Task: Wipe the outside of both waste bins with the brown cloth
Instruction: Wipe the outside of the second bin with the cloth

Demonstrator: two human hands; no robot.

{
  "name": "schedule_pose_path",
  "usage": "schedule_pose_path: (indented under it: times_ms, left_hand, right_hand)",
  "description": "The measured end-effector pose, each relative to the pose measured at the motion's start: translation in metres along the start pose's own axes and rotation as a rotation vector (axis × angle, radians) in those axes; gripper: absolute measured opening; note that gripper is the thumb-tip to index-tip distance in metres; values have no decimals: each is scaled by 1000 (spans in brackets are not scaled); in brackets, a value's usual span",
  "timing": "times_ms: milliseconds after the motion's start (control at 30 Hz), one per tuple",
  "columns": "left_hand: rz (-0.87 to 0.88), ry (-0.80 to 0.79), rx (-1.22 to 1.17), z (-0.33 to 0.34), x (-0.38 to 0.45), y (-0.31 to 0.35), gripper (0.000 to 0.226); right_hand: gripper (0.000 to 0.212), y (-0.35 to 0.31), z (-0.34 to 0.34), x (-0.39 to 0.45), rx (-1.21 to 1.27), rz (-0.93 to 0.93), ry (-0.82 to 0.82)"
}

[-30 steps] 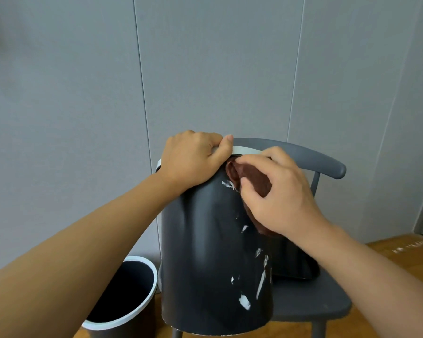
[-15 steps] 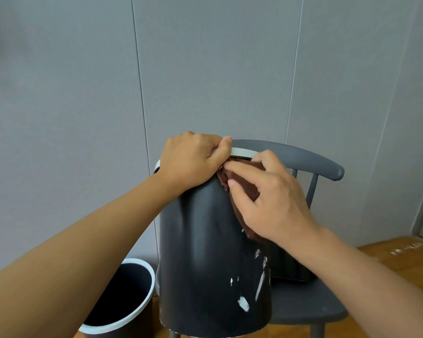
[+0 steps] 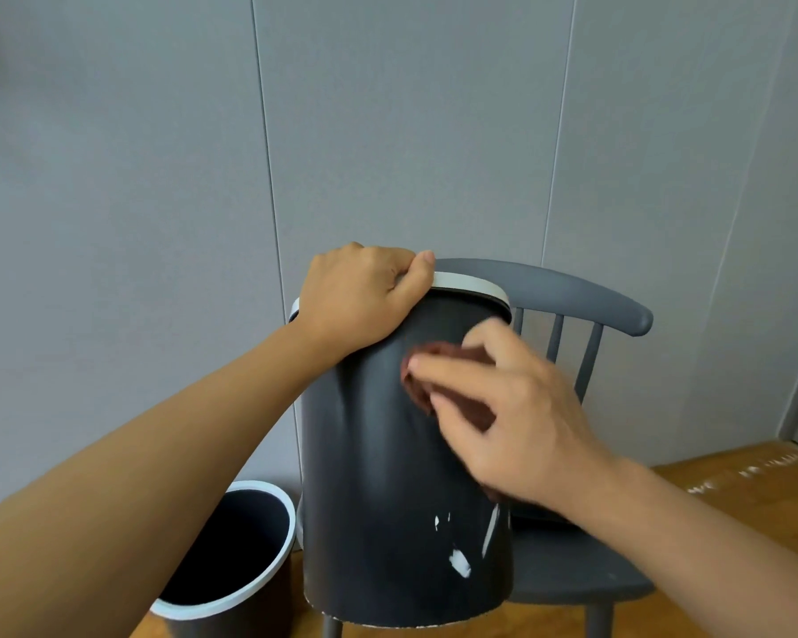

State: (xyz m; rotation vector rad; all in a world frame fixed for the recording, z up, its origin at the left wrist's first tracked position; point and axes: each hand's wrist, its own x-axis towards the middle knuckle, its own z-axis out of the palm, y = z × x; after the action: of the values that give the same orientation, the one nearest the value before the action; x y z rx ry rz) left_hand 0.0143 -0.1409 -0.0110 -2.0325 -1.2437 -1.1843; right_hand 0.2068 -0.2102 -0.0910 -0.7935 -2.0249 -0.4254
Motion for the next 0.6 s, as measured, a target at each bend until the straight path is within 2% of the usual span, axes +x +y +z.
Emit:
schedule_pose_path:
  times_ms: [67, 133, 267, 367, 533, 600]
  left_hand:
    - [-13, -4, -13, 0, 0, -4, 55]
    - [-29, -12, -7, 0, 1, -3, 57]
    - [0, -17, -8, 0, 2, 3, 61]
    - [-9, -30, 11, 3, 3, 1, 65]
    - [-63, -35, 3, 7, 5, -16, 71]
    - [-62, -34, -1, 7, 5, -17, 70]
  right_hand:
    - [31, -5, -2, -20, 33, -119, -129]
    - [30, 1, -4, -15, 9, -146, -143]
    - [30, 21, -3, 27, 45, 117, 106]
    - [29, 20, 6, 26, 47, 191, 153]
    - [27, -11, 10, -35, 108, -69, -80]
    - [26, -5, 7, -31, 96, -96, -103]
